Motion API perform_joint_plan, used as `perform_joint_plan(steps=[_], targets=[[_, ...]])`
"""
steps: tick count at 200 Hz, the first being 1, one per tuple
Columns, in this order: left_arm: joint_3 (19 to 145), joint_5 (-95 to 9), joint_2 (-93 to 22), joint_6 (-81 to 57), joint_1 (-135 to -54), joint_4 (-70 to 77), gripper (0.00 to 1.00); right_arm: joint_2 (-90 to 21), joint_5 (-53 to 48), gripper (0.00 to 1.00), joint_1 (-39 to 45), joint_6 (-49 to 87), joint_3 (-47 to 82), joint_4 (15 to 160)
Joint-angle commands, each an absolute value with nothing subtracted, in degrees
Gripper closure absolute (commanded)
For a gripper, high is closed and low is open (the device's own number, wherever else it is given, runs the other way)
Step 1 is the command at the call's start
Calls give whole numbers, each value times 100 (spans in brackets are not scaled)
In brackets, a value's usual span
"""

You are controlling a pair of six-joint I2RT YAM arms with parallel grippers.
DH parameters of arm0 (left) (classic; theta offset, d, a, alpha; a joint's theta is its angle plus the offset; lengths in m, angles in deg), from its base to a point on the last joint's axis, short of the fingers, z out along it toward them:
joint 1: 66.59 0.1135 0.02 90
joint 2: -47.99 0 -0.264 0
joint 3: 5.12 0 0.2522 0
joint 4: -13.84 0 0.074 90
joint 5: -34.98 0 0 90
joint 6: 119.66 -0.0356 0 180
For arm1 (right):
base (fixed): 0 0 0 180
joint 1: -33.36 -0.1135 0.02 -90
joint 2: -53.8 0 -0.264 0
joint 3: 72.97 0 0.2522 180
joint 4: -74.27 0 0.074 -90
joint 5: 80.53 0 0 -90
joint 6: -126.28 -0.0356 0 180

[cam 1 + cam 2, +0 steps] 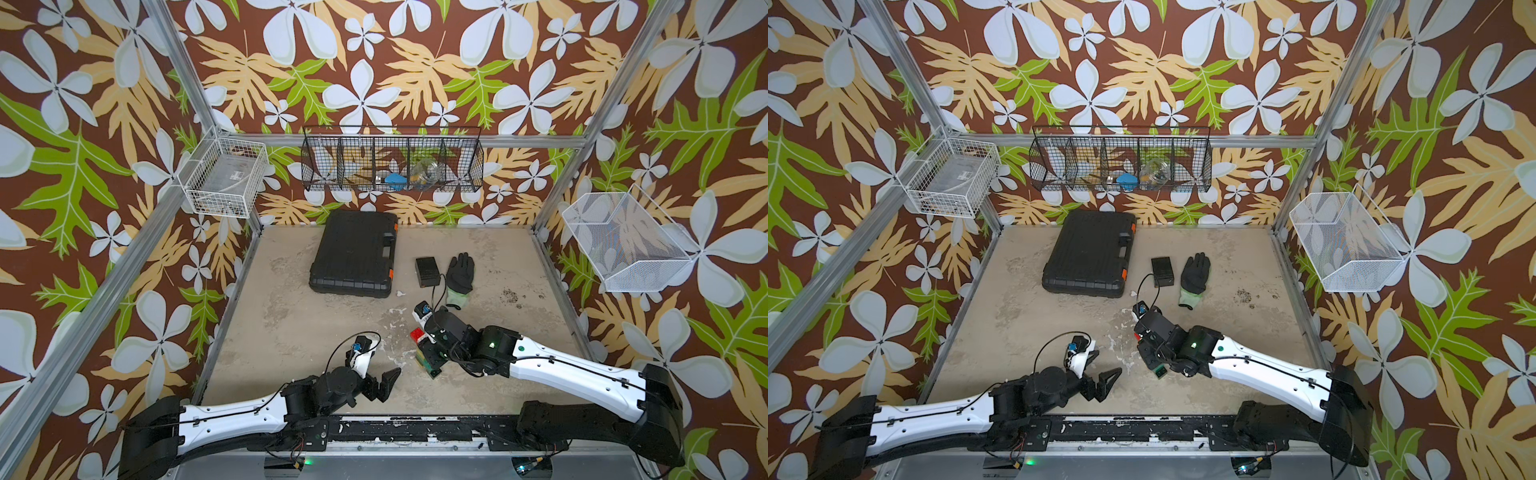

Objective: Assemble a giraffe with lego
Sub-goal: Assemble the lego brick with the lego brick.

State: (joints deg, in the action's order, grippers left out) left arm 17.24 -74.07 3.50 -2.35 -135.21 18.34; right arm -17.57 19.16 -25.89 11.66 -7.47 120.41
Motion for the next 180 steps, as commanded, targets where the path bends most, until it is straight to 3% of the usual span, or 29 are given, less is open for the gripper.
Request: perform_joint_plan(steps=[1, 43, 92, 144, 180], targets=[[1700, -7470, 373, -197, -13498, 1919, 0, -1876, 1664, 84, -2657, 955, -1002, 13074], [1805, -7422, 383, -411, -13497, 1858, 0, -1761, 1654, 81, -2666, 805, -1017, 13096], [2115, -7184, 145, -717, -13497, 1954, 0, -1638, 1802, 65, -2661, 746, -504, 13294], [2200, -6860, -219, -983, -13497, 2381, 0, -1416, 1861, 25, -2660, 686, -130, 13379], [2272, -6623, -660, -1121, -13505, 2870, 0, -1044, 1885, 15, -2658, 314, 46, 13450]])
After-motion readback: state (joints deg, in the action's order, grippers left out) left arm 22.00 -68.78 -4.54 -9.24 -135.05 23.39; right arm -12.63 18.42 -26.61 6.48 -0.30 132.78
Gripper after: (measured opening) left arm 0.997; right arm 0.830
